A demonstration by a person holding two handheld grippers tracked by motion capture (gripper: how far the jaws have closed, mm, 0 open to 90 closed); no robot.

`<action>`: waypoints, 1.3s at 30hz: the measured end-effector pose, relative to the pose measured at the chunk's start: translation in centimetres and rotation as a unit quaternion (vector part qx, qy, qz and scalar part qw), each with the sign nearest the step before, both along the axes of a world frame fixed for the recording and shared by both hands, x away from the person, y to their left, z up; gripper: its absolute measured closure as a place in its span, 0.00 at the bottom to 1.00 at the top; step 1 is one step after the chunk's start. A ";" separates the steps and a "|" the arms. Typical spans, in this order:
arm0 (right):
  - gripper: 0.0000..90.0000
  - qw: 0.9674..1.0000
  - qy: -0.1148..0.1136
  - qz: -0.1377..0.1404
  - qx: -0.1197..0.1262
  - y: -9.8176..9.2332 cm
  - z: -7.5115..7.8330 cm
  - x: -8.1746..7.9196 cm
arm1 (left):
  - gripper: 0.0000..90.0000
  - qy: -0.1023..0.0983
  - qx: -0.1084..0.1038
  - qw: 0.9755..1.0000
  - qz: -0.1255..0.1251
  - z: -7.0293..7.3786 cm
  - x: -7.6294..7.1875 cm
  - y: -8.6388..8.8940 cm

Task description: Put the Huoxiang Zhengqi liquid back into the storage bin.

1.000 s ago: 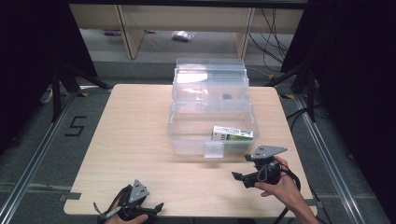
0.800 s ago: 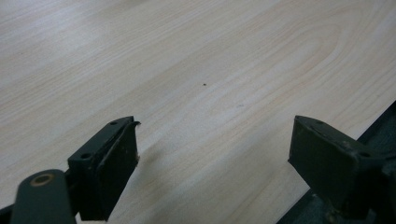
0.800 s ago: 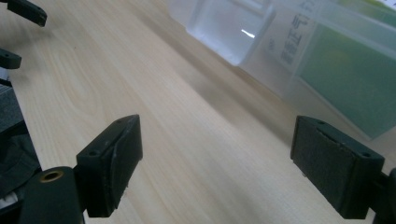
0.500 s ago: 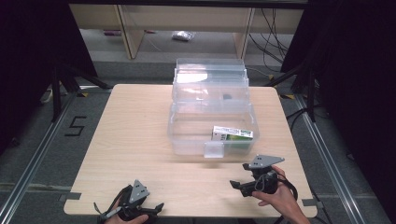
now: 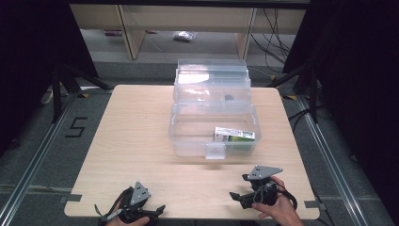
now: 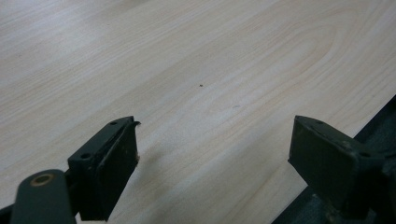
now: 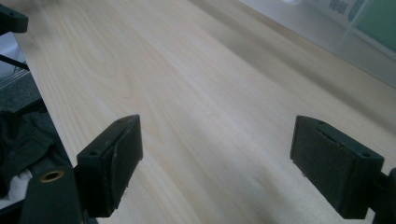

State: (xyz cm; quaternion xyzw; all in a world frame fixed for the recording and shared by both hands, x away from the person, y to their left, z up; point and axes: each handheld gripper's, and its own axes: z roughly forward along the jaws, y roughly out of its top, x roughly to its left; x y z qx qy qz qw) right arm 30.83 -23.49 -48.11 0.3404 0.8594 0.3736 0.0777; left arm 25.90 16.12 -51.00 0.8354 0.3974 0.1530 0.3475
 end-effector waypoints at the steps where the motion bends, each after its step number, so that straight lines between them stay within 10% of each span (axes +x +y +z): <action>1: 0.20 1.000 -0.008 0.010 -0.004 -0.1 -0.1 0.0 | 0.17 0.000 0.000 1.000 0.000 0.0 0.0 0.0; 39: 0.21 1.000 -0.009 -0.009 -0.025 -0.6 -1.0 -2.3 | 0.17 0.000 -0.010 1.000 0.002 0.1 -0.3 -0.3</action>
